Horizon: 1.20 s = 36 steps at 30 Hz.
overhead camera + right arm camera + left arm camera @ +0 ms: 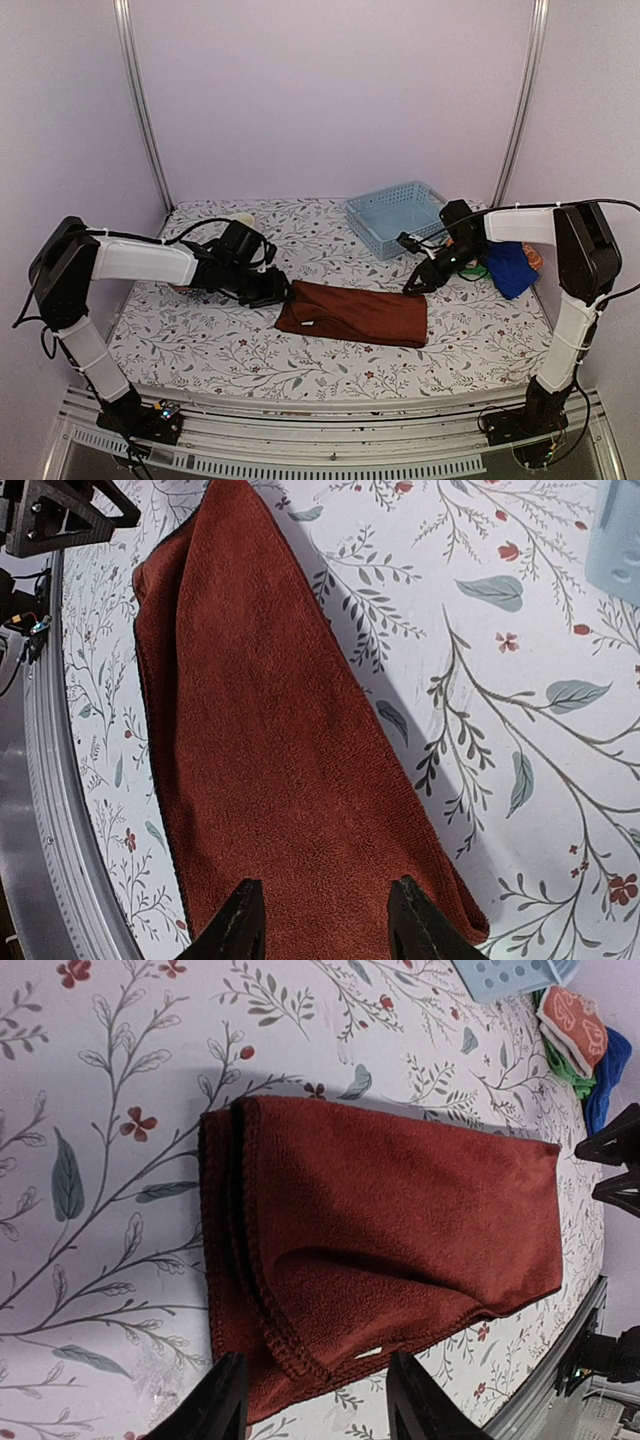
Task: Roll the towels
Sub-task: Smooth out the towel at the center of the board.
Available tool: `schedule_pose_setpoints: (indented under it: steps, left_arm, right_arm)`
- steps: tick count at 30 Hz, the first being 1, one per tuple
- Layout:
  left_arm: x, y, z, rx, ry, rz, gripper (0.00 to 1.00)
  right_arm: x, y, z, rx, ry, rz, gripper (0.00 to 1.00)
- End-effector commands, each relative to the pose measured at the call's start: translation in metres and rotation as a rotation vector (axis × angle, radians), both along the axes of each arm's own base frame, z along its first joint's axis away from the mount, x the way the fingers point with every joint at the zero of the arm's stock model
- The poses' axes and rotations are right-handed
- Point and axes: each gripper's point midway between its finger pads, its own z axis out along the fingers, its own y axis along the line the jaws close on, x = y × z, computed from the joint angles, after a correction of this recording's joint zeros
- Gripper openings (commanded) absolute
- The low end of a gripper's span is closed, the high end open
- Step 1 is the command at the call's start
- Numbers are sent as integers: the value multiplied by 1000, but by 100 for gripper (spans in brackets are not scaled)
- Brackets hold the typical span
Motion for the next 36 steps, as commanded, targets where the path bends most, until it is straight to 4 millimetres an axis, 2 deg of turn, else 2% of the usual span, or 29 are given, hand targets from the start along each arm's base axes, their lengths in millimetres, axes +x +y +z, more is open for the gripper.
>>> schedule_pose_setpoints:
  steps: [1,9,21,32,36]
  left_arm:
    - [-2,-13,-6,-50,8,-39,49]
    - [-1,-13,-25,-48,33,-30,48]
    - [-5,-14,-40,-33,116,-3,44]
    - [3,-25,-26,-91,71,-22,32]
    - [1,-29,-22,-108,79,-41,22]
  right_arm:
    - [-10,-3,-23,-31,25,25,44]
    - [-11,-5,-27,-45,30,34,44]
    - [-21,-1,-40,-61,69,66,43]
    - [-24,-1,-46,-75,79,74,43]
    - [-25,-1,-48,-80,84,75,43]
